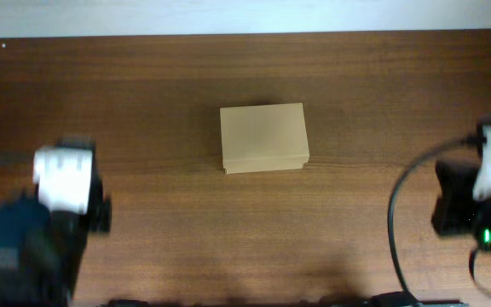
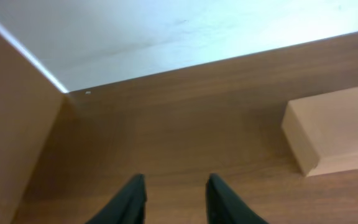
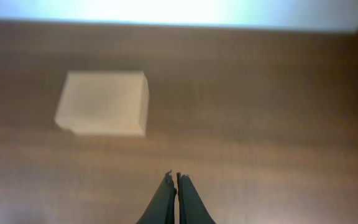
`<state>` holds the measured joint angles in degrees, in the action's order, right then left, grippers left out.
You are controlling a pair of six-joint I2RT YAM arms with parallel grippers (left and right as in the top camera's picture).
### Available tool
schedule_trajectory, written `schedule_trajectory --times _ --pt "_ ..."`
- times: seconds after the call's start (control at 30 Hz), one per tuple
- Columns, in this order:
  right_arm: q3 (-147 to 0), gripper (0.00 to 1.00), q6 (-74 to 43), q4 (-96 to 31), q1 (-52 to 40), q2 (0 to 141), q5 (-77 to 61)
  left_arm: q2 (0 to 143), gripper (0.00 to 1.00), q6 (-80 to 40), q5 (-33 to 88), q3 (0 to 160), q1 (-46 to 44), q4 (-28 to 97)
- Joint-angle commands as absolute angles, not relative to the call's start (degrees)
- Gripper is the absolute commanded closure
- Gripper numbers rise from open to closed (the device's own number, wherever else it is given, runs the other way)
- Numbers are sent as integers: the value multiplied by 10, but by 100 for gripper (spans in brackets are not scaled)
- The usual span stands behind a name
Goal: Pack container
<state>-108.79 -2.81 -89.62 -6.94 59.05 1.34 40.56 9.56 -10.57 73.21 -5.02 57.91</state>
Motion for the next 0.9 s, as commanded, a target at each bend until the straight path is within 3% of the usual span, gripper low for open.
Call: schedule_trajectory --times 0.0,0.07,0.17,0.2,0.23,0.3,0.87 --pt "-1019 96 -46 -907 -67 571 37 332 64 84 -144 652 -53 572" --pt "-984 93 -50 -911 -67 567 37 309 63 72 -144 622 -53 570" --pt "-943 72 -48 -904 -67 570 37 310 58 57 -144 604 -53 575" --pt "-931 33 -48 -904 -67 573 37 312 51 51 -144 599 -53 575" --pt "-921 1 -48 -905 -67 577 37 313 42 52 -144 595 -53 575" --pt "-910 1 -48 -907 -67 587 37 314 1 52 -144 587 -53 575" --pt "-900 1 -48 -909 -67 671 37 314 1 52 -144 583 -53 579"
